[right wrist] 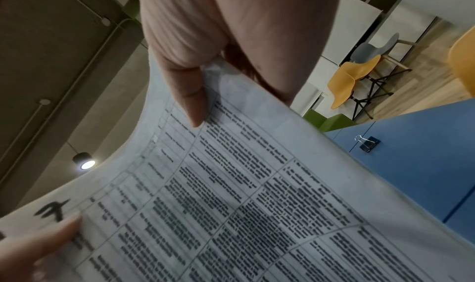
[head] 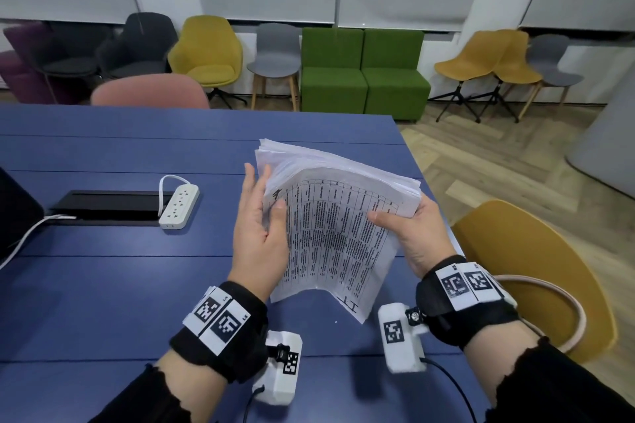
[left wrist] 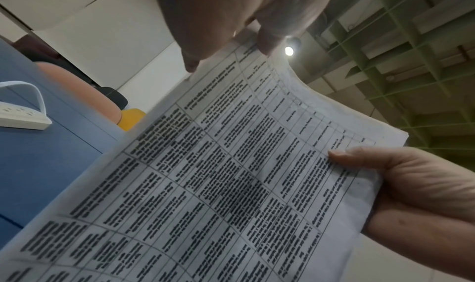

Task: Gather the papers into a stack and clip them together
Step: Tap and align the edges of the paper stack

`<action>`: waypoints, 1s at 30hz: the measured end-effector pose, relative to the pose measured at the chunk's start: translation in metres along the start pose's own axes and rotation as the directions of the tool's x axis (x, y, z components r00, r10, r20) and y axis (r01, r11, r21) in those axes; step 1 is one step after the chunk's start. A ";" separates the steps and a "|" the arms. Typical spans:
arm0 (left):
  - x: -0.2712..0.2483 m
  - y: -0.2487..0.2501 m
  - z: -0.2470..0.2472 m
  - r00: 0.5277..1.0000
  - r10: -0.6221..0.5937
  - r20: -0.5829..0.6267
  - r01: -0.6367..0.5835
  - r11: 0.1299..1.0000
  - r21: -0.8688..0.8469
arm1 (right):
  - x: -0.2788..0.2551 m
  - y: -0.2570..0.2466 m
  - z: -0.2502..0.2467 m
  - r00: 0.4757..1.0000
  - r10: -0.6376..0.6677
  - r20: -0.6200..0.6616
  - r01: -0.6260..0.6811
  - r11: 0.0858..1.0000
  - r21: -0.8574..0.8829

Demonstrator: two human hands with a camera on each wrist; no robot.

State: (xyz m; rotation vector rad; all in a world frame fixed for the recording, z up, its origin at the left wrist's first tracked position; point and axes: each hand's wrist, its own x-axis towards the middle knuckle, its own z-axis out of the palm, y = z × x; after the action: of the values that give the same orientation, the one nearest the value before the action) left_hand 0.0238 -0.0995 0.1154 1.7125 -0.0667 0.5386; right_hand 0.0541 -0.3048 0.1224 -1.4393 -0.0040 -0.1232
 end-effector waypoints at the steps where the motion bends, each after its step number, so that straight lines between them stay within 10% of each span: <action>1: -0.001 0.002 0.000 0.998 0.046 -0.031 -0.046 0.999 0.011 | 0.000 0.000 -0.001 1.000 0.002 0.000 -0.002 1.000 -0.007; 16: 0.030 0.006 -0.023 0.991 -0.003 0.131 0.053 0.925 -0.375 | 0.007 -0.013 -0.019 0.980 0.088 0.179 -0.090 0.996 0.005; 22: 0.035 -0.010 -0.014 0.945 -0.210 0.251 0.267 0.938 -0.220 | 0.004 -0.007 -0.008 0.990 0.100 0.098 -0.102 0.995 0.014; 30: 0.028 0.001 -0.013 0.965 -0.163 0.207 0.218 0.936 -0.276 | -0.005 -0.025 -0.012 0.996 -0.079 0.045 0.080 0.997 -0.010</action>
State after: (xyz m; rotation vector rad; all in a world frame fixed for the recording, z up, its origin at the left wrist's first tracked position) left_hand 0.0442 -0.0803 0.1282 1.4494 -0.1045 0.2131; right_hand 0.0464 -0.3191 0.1447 -1.4536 -0.0974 -0.1567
